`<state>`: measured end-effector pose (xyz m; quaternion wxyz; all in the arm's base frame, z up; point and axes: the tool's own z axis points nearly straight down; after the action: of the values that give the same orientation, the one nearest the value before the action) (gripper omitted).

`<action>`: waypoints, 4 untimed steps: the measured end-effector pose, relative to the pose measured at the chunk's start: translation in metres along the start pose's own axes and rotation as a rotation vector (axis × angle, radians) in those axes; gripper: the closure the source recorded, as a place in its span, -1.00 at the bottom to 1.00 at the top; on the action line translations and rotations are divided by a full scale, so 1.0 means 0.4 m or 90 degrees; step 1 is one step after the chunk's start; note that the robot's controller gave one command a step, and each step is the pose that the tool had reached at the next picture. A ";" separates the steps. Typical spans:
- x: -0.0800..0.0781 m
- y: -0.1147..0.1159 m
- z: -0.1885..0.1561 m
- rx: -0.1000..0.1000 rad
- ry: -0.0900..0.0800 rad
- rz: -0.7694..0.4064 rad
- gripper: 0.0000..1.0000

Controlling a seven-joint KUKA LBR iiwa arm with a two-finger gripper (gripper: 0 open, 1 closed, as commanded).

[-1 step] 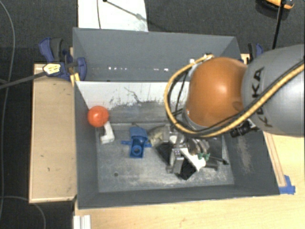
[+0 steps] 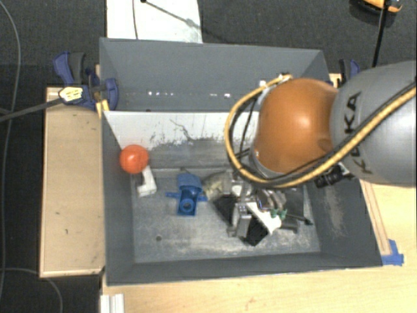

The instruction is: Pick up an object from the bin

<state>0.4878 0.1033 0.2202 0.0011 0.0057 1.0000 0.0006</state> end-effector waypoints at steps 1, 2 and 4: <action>-0.107 -0.096 0.141 -0.001 -0.006 -0.042 -1.00; -0.126 -0.147 0.211 0.001 0.002 0.018 -1.00; -0.163 -0.183 0.290 -0.001 -0.002 -0.043 -1.00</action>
Offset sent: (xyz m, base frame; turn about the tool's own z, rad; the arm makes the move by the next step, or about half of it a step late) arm 0.0474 -0.0670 -0.0711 0.1508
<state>0.5525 0.0294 0.1044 0.0026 -0.0279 0.9996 0.0011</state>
